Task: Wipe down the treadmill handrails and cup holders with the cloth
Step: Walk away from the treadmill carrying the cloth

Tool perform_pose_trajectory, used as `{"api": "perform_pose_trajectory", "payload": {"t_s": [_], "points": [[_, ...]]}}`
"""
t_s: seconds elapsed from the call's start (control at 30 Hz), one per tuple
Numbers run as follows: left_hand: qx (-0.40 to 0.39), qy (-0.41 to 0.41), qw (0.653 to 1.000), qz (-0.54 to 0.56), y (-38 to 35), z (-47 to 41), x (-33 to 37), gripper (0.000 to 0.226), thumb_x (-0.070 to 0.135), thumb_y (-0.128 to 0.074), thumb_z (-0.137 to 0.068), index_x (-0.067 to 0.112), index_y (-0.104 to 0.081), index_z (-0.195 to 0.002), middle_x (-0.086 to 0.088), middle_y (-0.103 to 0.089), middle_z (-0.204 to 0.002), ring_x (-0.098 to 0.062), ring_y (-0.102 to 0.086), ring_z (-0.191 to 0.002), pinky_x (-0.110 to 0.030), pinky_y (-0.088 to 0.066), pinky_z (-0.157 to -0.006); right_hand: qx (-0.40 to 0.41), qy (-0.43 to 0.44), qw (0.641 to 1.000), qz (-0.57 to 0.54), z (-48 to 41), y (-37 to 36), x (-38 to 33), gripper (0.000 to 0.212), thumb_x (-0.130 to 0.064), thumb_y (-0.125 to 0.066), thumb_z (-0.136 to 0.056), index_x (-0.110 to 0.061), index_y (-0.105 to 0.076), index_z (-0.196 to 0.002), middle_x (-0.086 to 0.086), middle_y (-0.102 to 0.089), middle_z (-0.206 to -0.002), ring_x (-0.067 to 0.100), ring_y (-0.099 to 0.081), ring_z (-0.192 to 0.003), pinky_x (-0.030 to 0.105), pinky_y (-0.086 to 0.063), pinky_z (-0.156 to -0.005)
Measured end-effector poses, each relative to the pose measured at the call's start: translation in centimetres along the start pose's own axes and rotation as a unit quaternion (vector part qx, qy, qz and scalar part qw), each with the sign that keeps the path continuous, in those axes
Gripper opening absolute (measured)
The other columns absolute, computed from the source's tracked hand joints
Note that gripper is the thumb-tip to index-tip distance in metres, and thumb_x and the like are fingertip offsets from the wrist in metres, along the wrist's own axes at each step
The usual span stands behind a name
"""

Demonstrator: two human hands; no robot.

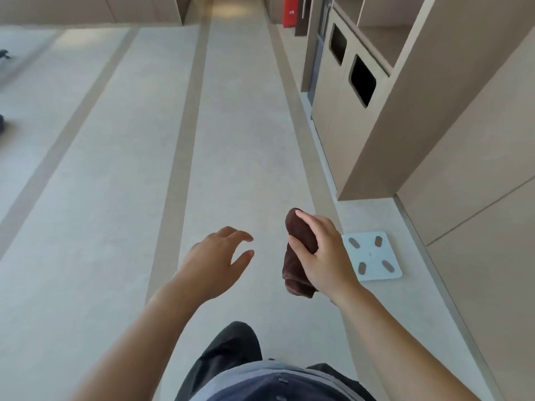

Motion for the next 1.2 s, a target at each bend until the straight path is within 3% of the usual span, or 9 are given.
{"api": "perform_pose_trajectory", "payload": {"t_s": [0.23,0.3,0.37,0.53,0.67,0.87,1.2], "points": [[-0.004,0.012,1.000,0.009,2.5,-16.4,-3.2,0.036,0.044,-0.040,-0.093,0.031,-0.048,-0.126,0.007,-0.050,-0.132,-0.017,-0.056,-0.085,-0.041,-0.045,-0.092,-0.027,0.022,0.999,0.011,-16.8,-1.8,2.4,0.046,-0.037,-0.058,-0.088,-0.034,-0.045,-0.132,-0.008,-0.047,-0.128,0.011,-0.044,-0.117,0.020,-0.033,-0.098],[-0.005,-0.003,1.000,0.011,3.5,-22.4,-3.3,0.036,0.045,-0.040,-0.092,0.033,-0.048,-0.125,0.008,-0.050,-0.131,-0.015,-0.054,-0.082,-0.039,-0.045,-0.092,-0.021,0.016,0.999,0.019,-21.9,-1.6,3.9,0.046,-0.037,-0.058,-0.088,-0.033,-0.045,-0.133,-0.008,-0.047,-0.128,0.011,-0.044,-0.117,0.015,-0.031,-0.095],[-0.013,-0.026,1.000,0.006,4.9,-29.1,-2.9,0.036,0.045,-0.040,-0.093,0.033,-0.048,-0.125,0.010,-0.050,-0.132,-0.012,-0.051,-0.079,-0.037,-0.045,-0.090,-0.004,-0.002,1.000,0.025,-27.1,-0.4,5.4,0.047,-0.037,-0.058,-0.088,-0.032,-0.046,-0.133,-0.007,-0.048,-0.128,0.013,-0.044,-0.118,0.019,-0.032,-0.097],[-0.013,-0.110,0.994,0.012,9.3,-45.5,2.2,0.034,0.045,-0.040,-0.092,0.034,-0.049,-0.124,0.011,-0.052,-0.129,-0.012,-0.056,-0.105,-0.034,-0.047,-0.088,0.066,-0.043,0.996,0.035,-38.6,5.0,8.9,0.045,-0.040,-0.056,-0.088,-0.037,-0.044,-0.132,-0.010,-0.047,-0.129,0.012,-0.045,-0.118,0.024,-0.037,-0.098],[-0.046,-0.189,0.981,0.005,10.4,-55.8,7.5,0.034,0.044,-0.041,-0.092,0.032,-0.051,-0.123,0.010,-0.054,-0.129,-0.013,-0.055,-0.110,-0.036,-0.049,-0.091,0.130,-0.079,0.987,0.047,-46.1,9.4,12.0,0.045,-0.043,-0.054,-0.089,-0.037,-0.043,-0.132,-0.009,-0.047,-0.130,0.012,-0.044,-0.118,0.025,-0.039,-0.098],[-0.039,-0.242,0.969,0.020,11.0,-70.3,11.9,0.033,0.045,-0.041,-0.092,0.033,-0.055,-0.119,0.012,-0.054,-0.127,-0.010,-0.057,-0.104,-0.029,-0.049,-0.087,0.166,-0.116,0.979,0.037,-57.7,13.0,18.3,0.046,-0.041,-0.055,-0.089,-0.034,-0.043,-0.133,-0.006,-0.046,-0.130,0.015,-0.044,-0.118,0.030,-0.040,-0.100],[-0.024,-0.217,0.976,-0.005,15.9,-91.9,16.0,0.036,0.047,-0.037,-0.093,0.031,-0.054,-0.121,0.009,-0.054,-0.131,-0.014,-0.060,-0.101,-0.034,-0.050,-0.089,0.169,-0.114,0.978,0.040,-79.3,19.9,25.1,0.046,-0.036,-0.059,-0.088,-0.031,-0.046,-0.132,-0.005,-0.047,-0.130,0.015,-0.045,-0.119,0.030,-0.039,-0.100]]}}
Point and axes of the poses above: each hand's wrist, its own z-axis away from the middle knuckle, its own y-axis out of the back of the hand, x = y × z, the point moved 6 cm from there along -z, towards the middle knuckle
